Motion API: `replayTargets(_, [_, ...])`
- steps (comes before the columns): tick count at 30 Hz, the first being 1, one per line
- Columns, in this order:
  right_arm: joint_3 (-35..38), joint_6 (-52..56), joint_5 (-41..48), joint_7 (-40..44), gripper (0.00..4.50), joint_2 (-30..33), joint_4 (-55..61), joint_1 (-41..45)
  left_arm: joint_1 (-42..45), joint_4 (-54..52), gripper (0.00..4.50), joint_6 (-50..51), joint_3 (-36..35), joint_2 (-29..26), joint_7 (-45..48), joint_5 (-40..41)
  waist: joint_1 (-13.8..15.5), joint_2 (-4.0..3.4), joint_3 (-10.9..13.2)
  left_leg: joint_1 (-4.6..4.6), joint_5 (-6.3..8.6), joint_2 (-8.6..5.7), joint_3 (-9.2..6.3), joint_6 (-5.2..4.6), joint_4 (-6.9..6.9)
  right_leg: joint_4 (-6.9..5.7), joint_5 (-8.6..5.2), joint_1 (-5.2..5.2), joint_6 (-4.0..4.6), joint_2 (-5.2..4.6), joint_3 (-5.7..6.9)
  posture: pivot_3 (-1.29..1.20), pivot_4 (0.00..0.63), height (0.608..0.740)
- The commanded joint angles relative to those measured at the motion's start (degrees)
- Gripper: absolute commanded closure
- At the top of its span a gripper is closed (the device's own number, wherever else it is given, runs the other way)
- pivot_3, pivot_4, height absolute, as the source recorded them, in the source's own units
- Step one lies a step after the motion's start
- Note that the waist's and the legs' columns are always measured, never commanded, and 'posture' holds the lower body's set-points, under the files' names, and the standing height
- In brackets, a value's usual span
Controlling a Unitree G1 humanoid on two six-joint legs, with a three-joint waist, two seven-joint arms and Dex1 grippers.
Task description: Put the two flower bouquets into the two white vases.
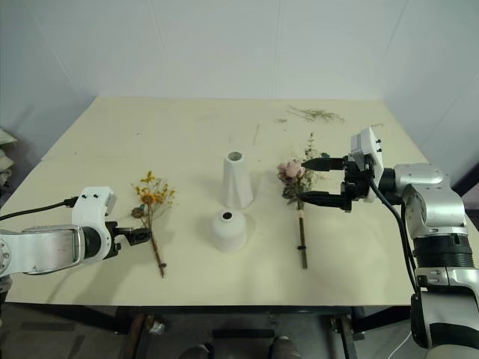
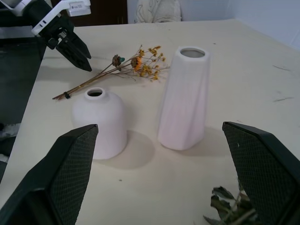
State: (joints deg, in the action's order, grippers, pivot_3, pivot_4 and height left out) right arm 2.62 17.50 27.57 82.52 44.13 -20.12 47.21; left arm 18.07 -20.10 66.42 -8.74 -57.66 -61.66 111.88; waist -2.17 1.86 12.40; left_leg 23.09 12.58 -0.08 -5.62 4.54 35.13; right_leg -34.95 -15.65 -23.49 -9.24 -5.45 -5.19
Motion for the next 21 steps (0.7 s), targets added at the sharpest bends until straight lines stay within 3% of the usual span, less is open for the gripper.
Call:
replayTargets(1, [0.44,-1.06,-0.26,1.61,0.0,0.0,-0.75,2.28,-4.28,-4.74,0.03,-5.86,1.46,-2.28,-1.04,1.12,0.27,0.0,0.0,0.0,0.0,0.0,0.04,0.0,0.0,0.08,0.01,0.03,0.05,0.0,-0.01,0.0,0.15,0.74])
replayTargets(4, [0.27,-1.15,-0.58,2.14,0.0,-0.39,-1.25,2.55,-5.69,-6.7,0.03,-9.63,3.53,-1.76,-2.21,1.12,0.56,0.0,0.0,0.01,-0.01,0.02,0.1,-0.01,-0.01,0.18,-0.34,0.02,0.79,0.0,-0.05,0.0,0.15,0.74])
replayTargets(12, [0.18,-0.91,-1.34,2.25,0.0,-1.6,-1.75,3.13,0.02,-3.34,0.03,-14.51,6.95,6.75,-10.38,1.12,0.76,0.0,0.0,0.02,-0.02,0.0,0.09,-0.04,0.01,0.17,-0.32,0.06,0.76,0.0,-0.04,0.0,0.15,0.74])
replayTargets(17, [0.4,-0.64,-1.52,2.05,0.0,-1.63,-1.34,2.95,2.72,-0.8,0.03,-13.54,7.72,12.12,-13.79,1.12,0.56,0.0,0.0,0.02,-0.03,0.01,0.08,-0.04,0.0,0.17,0.15,0.05,-0.13,0.02,-0.04,0.0,0.15,0.74])
replayTargets(21, [0.7,-0.49,-1.53,1.64,0.0,-1.5,-1.02,2.7,3.36,1.32,0.03,-11.05,7.71,14.1,-14.31,1.12,0.63,-0.01,-0.01,0.0,-0.02,0.01,0.08,-0.05,0.0,0.15,0.16,0.05,-0.13,0.03,-0.03,0.0,0.15,0.74])
